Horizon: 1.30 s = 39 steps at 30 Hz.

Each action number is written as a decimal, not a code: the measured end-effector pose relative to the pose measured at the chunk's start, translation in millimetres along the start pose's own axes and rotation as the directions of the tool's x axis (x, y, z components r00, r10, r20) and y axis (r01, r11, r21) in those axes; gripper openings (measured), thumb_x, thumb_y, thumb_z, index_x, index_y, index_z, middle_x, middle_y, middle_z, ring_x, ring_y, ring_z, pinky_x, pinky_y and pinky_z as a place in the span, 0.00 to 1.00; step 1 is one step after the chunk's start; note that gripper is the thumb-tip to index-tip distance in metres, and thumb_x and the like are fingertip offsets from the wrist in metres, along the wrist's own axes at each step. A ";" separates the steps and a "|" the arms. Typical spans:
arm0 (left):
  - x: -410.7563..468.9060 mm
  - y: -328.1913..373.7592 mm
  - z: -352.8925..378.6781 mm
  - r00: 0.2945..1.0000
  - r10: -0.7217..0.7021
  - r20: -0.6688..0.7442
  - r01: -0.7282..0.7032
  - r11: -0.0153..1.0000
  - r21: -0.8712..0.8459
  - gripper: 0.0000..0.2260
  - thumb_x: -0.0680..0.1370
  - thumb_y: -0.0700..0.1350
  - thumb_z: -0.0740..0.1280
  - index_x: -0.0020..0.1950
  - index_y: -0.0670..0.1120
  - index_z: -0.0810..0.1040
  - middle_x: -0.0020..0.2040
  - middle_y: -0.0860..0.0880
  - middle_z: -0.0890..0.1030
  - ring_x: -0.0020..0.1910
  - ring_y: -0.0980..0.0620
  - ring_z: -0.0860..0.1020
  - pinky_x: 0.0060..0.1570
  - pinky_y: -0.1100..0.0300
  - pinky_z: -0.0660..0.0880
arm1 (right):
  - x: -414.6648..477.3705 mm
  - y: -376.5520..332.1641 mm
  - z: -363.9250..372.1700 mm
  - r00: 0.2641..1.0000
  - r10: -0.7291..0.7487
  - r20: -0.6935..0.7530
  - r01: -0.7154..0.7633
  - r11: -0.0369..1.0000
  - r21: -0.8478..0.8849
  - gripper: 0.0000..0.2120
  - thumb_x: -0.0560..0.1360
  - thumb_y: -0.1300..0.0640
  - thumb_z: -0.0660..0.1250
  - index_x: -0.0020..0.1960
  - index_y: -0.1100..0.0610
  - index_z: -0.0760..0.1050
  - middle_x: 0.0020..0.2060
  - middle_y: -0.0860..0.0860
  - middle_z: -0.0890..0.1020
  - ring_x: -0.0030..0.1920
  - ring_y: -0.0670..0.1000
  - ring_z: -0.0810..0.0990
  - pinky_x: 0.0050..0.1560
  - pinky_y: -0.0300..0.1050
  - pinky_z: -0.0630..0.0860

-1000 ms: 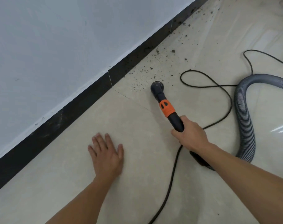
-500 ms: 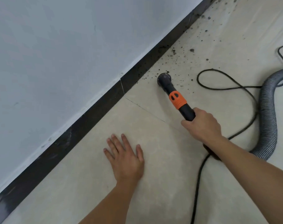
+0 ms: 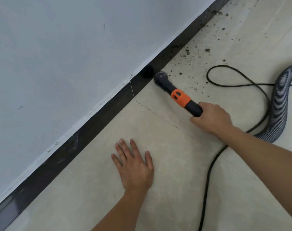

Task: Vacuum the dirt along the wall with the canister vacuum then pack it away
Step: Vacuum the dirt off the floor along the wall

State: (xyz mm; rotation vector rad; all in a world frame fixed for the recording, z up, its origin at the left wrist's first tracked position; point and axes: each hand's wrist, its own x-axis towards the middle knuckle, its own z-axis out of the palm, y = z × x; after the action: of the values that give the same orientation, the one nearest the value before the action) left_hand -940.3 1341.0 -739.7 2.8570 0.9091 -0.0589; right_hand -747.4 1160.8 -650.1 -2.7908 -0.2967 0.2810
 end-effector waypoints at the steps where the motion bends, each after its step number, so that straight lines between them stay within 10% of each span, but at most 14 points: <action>1: 0.1 0.1 0.0 1.000 -0.002 -0.002 0.002 1.000 -0.005 0.33 0.79 0.61 0.42 0.79 0.43 0.53 0.79 0.38 0.49 0.78 0.39 0.45 0.74 0.42 0.39 | 7.1 0.5 -2.1 1.000 0.020 0.001 -0.020 0.999 0.028 0.09 0.69 0.49 0.69 0.46 0.51 0.73 0.35 0.50 0.77 0.36 0.54 0.77 0.35 0.44 0.68; 19: 2.2 -0.1 -0.5 1.000 -0.012 0.009 0.012 1.000 -0.005 0.32 0.79 0.60 0.45 0.79 0.43 0.54 0.78 0.37 0.51 0.78 0.39 0.47 0.75 0.39 0.45 | -60.4 -25.0 20.9 0.936 -0.298 0.186 0.317 0.945 -0.079 0.09 0.71 0.46 0.66 0.47 0.46 0.69 0.35 0.47 0.74 0.37 0.53 0.73 0.37 0.45 0.64; 39: -5.0 0.1 -15.5 0.991 0.071 0.113 -0.069 0.997 -0.021 0.28 0.81 0.59 0.40 0.79 0.51 0.41 0.79 0.44 0.40 0.78 0.41 0.38 0.74 0.40 0.39 | -130.9 76.9 -9.1 0.944 0.331 -0.020 -0.328 0.940 0.091 0.09 0.70 0.48 0.68 0.44 0.51 0.71 0.36 0.50 0.78 0.37 0.55 0.77 0.38 0.46 0.71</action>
State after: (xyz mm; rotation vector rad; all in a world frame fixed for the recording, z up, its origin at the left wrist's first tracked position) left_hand -944.4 1340.3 -724.0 2.8338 0.7834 -0.2033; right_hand -857.7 1056.1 -646.4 -2.7450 0.1918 0.3123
